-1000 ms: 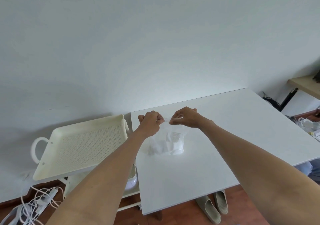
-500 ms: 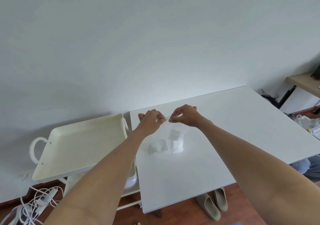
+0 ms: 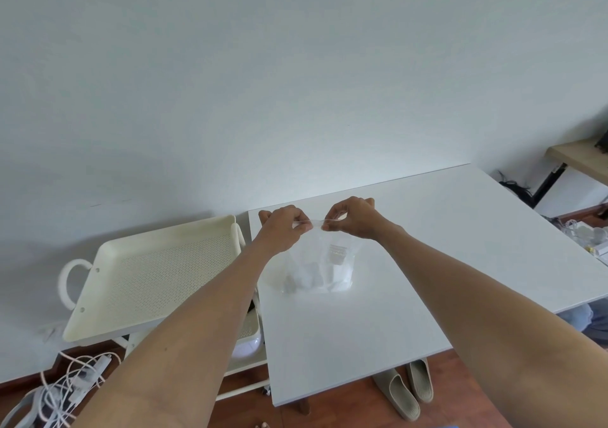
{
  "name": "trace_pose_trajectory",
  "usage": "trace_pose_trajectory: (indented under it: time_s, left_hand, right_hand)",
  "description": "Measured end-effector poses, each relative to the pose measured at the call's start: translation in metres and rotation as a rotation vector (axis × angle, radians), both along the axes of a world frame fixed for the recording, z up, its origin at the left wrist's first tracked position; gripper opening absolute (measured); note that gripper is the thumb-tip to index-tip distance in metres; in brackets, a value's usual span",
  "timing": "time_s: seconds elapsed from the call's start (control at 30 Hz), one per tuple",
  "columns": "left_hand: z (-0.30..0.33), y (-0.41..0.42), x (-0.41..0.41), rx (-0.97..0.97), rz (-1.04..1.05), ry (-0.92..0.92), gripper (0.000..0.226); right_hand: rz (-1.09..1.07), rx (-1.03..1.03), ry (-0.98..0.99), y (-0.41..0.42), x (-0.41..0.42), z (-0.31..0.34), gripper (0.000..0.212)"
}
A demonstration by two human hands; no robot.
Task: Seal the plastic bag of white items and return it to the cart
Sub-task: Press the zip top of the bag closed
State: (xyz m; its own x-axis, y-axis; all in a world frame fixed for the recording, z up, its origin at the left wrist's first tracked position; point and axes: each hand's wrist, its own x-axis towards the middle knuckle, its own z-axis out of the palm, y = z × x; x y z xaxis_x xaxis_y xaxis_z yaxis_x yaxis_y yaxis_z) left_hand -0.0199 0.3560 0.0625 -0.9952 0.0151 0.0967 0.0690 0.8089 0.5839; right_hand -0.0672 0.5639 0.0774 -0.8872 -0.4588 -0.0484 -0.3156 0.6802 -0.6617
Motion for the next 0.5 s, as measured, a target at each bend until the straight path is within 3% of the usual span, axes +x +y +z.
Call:
trace_pose_trajectory:
  time_s: [0.2,0.5]
  left_hand:
    - [-0.0028,0.0025,0.0012,-0.01,0.016,-0.017,0.013]
    - [0.0056,-0.0004,0.0031,0.008,0.067,-0.014,0.01]
  right_hand:
    - [0.048,0.007,-0.054,-0.0016,0.0027,-0.0009,0.015]
    - [0.011,0.018,0.023,-0.001,-0.0012,-0.0034,0.013]
